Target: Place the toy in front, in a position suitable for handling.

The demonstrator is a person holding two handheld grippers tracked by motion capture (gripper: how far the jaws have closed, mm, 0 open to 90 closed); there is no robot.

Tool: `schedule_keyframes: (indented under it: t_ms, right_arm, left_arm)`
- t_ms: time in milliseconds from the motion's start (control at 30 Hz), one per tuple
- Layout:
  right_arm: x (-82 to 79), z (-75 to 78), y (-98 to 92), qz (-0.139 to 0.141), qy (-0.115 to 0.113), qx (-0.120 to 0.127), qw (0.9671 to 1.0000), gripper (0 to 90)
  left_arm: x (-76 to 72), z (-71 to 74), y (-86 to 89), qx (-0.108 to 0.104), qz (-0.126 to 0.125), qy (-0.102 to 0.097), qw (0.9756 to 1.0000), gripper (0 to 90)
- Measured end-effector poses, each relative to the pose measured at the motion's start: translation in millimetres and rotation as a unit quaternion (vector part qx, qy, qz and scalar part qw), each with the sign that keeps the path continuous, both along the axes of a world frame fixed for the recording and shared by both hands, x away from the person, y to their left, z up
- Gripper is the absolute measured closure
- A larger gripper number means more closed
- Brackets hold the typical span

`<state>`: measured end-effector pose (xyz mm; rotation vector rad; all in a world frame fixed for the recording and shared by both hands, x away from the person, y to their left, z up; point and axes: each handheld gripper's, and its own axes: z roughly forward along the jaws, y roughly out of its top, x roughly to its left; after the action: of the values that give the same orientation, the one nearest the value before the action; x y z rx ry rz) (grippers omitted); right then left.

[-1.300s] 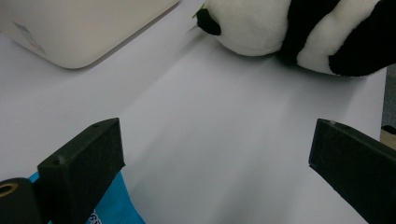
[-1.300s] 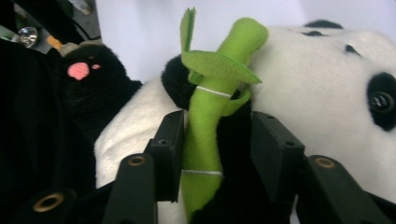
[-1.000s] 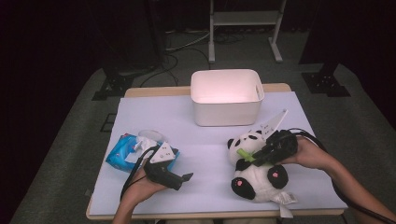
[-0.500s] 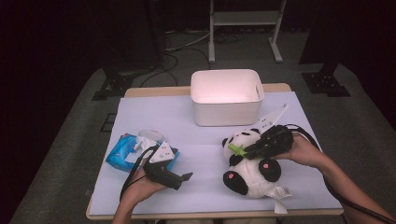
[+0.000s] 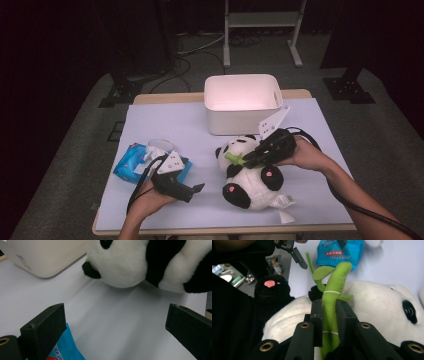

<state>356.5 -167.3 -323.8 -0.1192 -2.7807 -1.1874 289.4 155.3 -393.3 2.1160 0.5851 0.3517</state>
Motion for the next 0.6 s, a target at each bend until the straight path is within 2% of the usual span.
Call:
schedule_keyframes:
  t_ms: [100,133,167,200,233,367,433,600]
  right_arm:
    - [5.5,-11.6,2.7,0.005,0.009,-0.026,0.9996,75.6]
    - [7.0,-18.0,2.7,0.003,0.01,-0.042,0.9991,75.3]
    - [7.7,-24.6,1.4,0.007,0.022,-0.054,0.9983,74.9]
    - [6.6,-27.8,0.0,0.01,0.026,-0.056,0.9981,74.3]
    - [4.8,-29.0,-0.8,0.009,0.017,-0.058,0.9981,73.6]
    - [0.3,-27.5,-8.5,-0.015,0.004,-0.067,0.9976,64.6]
    - [-2.1,-25.4,-12.7,-0.026,0.003,-0.072,0.9971,56.8]
    - [-11.4,-19.0,-24.0,-0.049,-0.003,-0.083,0.9954,46.3]
  left_arm:
    - [-0.2,-1.5,-1.0,0.003,-0.002,0.003,1.0,2.5]
    - [-0.1,-1.9,-1.4,0.004,-0.003,0.003,1.0,2.5]
    - [0.0,-2.2,-1.6,0.004,-0.004,0.004,1.0,2.5]
    - [0.0,-2.5,-2.0,0.003,-0.003,0.004,1.0,2.5]
    - [0.4,-2.8,-2.5,0.004,-0.004,0.005,1.0,2.5]
    - [0.4,-3.6,-6.7,0.007,-0.009,0.008,0.9999,2.5]
    - [0.6,-3.1,-9.0,0.007,-0.012,0.008,0.9999,2.5]
    - [6.5,-0.4,-13.3,0.009,-0.022,0.007,0.9997,2.6]
